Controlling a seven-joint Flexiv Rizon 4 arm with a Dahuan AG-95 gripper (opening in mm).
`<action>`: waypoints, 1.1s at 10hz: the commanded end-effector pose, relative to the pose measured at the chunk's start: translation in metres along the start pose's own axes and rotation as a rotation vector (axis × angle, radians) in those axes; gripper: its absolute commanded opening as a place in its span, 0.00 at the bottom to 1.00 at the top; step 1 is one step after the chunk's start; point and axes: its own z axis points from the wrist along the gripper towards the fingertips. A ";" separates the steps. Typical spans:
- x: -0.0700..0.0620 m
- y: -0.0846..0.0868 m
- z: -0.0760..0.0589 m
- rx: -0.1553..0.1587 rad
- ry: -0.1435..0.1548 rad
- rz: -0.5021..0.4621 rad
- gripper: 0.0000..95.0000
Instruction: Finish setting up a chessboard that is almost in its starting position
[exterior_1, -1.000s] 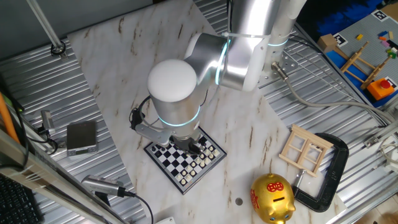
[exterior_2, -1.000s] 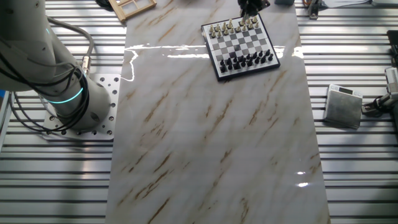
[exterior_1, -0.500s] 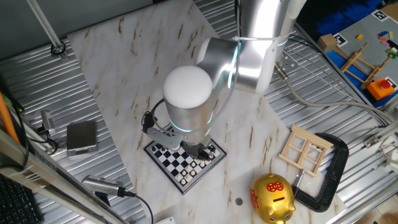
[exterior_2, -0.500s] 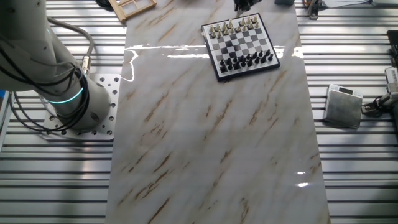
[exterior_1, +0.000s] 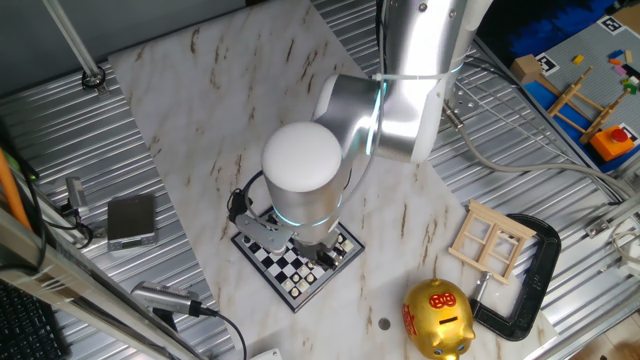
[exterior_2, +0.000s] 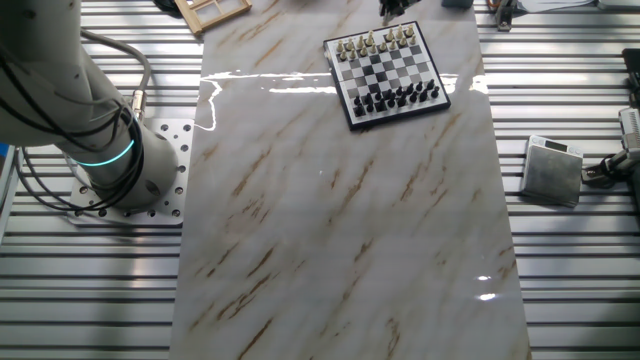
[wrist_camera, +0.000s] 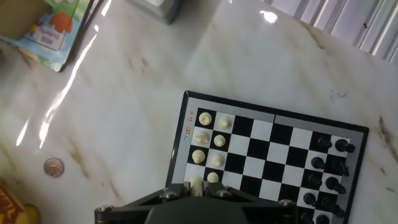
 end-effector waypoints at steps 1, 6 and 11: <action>-0.003 0.001 0.001 0.004 0.003 0.007 0.00; -0.003 0.001 0.008 0.007 0.001 0.005 0.00; 0.001 0.005 0.011 0.018 -0.008 -0.009 0.00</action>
